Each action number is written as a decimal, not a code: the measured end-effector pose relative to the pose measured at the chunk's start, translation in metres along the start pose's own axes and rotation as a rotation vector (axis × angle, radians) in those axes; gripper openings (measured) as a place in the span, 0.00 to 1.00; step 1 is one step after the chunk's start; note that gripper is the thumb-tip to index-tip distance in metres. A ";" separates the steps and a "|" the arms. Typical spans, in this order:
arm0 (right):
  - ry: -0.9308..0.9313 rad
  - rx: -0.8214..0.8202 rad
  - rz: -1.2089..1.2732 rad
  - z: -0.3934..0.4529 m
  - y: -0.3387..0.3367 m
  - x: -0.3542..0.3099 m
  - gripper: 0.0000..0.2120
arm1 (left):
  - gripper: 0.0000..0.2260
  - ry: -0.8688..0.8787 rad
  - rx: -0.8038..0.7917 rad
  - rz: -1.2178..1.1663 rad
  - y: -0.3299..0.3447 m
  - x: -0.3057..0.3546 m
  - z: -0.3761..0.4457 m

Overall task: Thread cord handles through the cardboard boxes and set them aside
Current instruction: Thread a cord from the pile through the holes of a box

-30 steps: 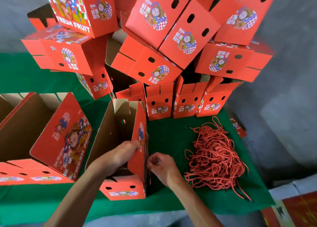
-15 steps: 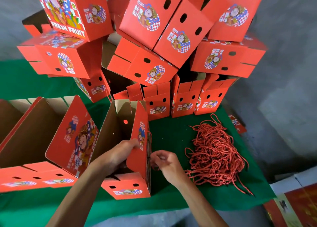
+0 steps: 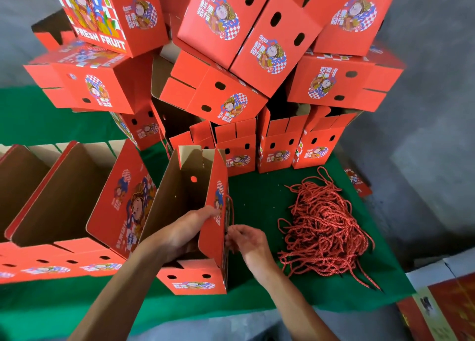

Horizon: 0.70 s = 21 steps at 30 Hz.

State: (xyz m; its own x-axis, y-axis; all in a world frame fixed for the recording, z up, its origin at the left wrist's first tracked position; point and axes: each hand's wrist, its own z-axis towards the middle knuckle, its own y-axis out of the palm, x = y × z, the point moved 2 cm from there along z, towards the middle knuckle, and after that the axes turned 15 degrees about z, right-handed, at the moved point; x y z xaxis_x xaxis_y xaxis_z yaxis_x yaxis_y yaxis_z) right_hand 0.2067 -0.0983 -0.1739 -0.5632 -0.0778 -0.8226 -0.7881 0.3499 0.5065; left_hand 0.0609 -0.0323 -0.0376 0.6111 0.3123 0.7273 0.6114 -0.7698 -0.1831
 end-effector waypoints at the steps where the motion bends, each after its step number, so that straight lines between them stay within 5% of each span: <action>1: -0.012 0.009 0.012 -0.001 0.000 0.002 0.10 | 0.22 0.006 -0.027 -0.030 0.001 0.001 0.001; 5: -0.045 0.020 -0.049 -0.005 0.003 0.004 0.09 | 0.28 -0.073 0.014 -0.049 -0.002 0.003 0.007; 8: -0.038 0.045 -0.229 -0.006 0.004 0.001 0.11 | 0.14 -0.082 0.054 0.381 -0.003 0.011 0.017; 11: -0.056 0.055 -0.387 -0.008 0.003 -0.010 0.10 | 0.13 -0.090 0.087 0.698 0.003 0.021 0.028; 19: -0.124 0.021 -0.401 -0.007 -0.009 -0.008 0.07 | 0.14 -0.201 0.029 0.621 0.012 0.018 0.042; 21: -0.177 0.109 -0.612 -0.003 -0.030 -0.004 0.09 | 0.12 -0.236 0.050 0.565 0.011 0.018 0.038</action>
State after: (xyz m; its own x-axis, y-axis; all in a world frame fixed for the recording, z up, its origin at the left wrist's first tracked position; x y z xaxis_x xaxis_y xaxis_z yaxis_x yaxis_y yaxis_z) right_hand 0.2323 -0.1118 -0.1847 0.0366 -0.1412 -0.9893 -0.9188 0.3845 -0.0888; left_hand 0.0975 -0.0138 -0.0510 0.9389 -0.0172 0.3439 0.1799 -0.8271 -0.5325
